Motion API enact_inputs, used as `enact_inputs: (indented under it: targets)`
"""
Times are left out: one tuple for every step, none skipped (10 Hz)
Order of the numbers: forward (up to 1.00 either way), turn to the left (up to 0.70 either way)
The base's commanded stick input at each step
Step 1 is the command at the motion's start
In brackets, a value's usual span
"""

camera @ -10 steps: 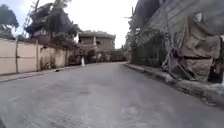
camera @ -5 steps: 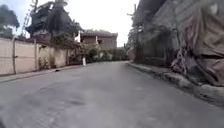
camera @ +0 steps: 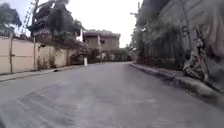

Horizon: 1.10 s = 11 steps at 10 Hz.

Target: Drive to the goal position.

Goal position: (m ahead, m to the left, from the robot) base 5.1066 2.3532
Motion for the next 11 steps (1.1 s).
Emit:
enact_inputs:
  targets:
    - [1.00,-0.37]
    - [1.00,-0.05]
    - [1.00,0.00]
    - [1.00,0.00]
    - [1.00,0.00]
    - [1.00,0.00]
    - [1.00,0.00]
    - [1.00,0.00]
    - [1.00,0.00]
    - [1.00,0.00]
    - [1.00,0.00]
